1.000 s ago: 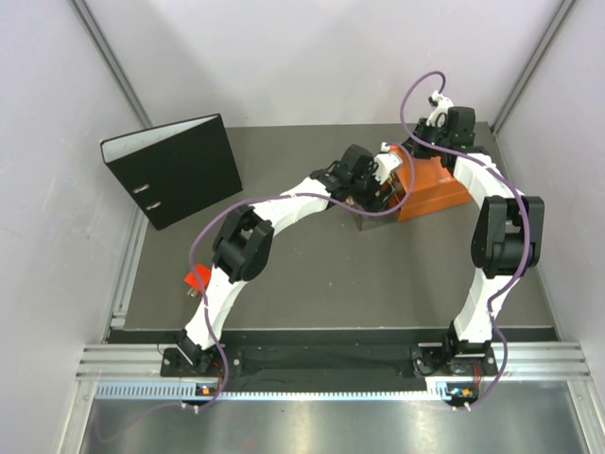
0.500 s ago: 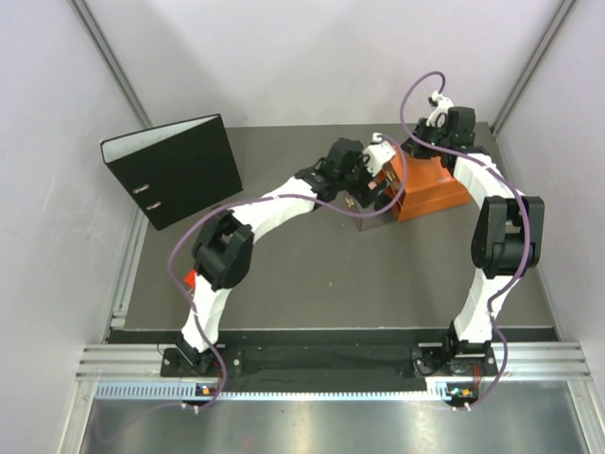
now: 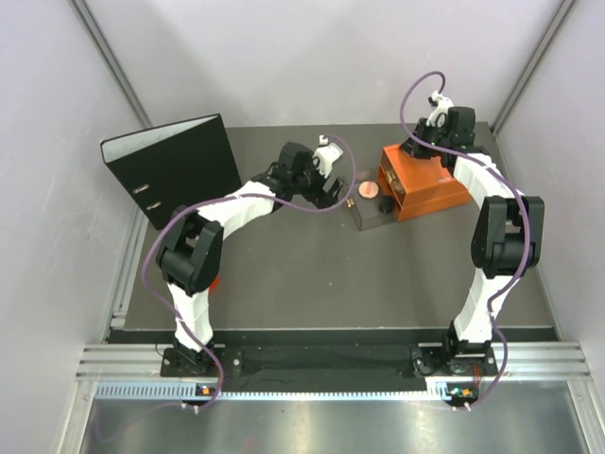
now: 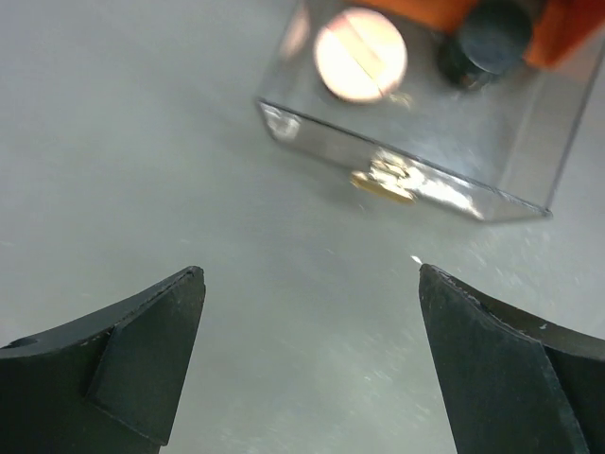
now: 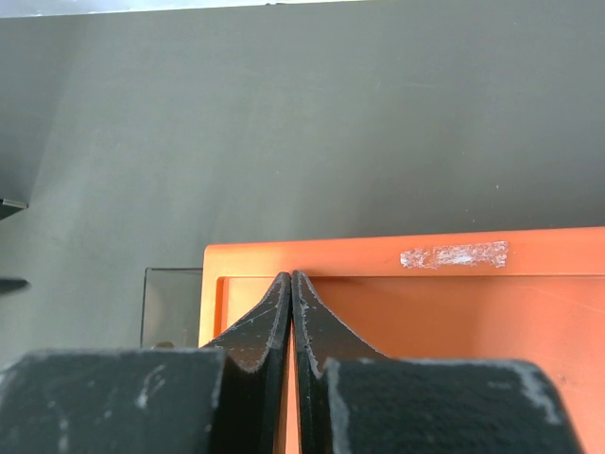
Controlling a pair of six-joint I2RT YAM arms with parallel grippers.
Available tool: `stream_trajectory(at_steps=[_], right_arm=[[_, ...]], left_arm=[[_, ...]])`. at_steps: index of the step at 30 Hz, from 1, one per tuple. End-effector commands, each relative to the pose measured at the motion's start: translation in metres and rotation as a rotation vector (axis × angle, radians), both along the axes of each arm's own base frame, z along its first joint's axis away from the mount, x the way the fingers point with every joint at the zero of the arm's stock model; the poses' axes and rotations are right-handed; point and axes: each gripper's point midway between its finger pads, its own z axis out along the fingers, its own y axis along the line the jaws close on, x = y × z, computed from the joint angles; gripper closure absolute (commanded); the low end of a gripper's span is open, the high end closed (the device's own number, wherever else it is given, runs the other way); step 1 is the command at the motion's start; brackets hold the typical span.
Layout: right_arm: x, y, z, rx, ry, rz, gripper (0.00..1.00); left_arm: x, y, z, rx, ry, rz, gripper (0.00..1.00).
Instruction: Organize the makeup
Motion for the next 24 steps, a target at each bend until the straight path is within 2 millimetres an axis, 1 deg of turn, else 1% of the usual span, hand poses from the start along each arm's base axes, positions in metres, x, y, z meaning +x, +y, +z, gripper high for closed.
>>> stream_trajectory(at_steps=[1, 2, 9, 12, 17, 20, 21, 22, 23, 24], right_arm=[[-0.112, -0.015, -0.160, -0.106, 0.628, -0.017, 1.00], [-0.112, -0.016, -0.160, -0.107, 0.626, -0.019, 1.00], [-0.111, -0.016, -0.159, -0.108, 0.626, -0.021, 1.00], [-0.111, -0.017, -0.160, -0.110, 0.629, -0.021, 1.00], [-0.112, -0.018, -0.159, -0.110, 0.627, -0.024, 1.00], [-0.113, -0.018, -0.160, -0.113, 0.630, -0.023, 1.00], [-0.113, -0.018, -0.160, -0.110, 0.631, -0.025, 1.00], [-0.113, -0.018, -0.160, -0.112, 0.628, -0.024, 1.00], [-0.115, -0.018, -0.162, -0.112, 0.634, -0.024, 1.00], [-0.115, -0.017, -0.162, -0.114, 0.633, -0.021, 1.00]], left_arm=[[-0.013, -0.017, -0.003, -0.049, 0.025, -0.076, 0.01], [-0.014, -0.020, -0.004, -0.062, 0.038, -0.083, 0.01], [-0.006, -0.042, -0.031, -0.097, 0.112, -0.125, 0.01], [-0.005, -0.052, -0.036, -0.103, 0.115, -0.139, 0.01], [0.003, -0.069, -0.034, -0.117, 0.088, -0.160, 0.01], [0.008, -0.083, -0.027, -0.134, 0.065, -0.180, 0.01], [0.008, -0.089, -0.024, -0.139, 0.057, -0.187, 0.01], [0.009, -0.092, -0.025, -0.147, 0.066, -0.180, 0.01], [0.013, -0.098, -0.022, -0.160, 0.063, -0.181, 0.01], [0.015, -0.106, -0.015, -0.186, 0.044, -0.189, 0.01]])
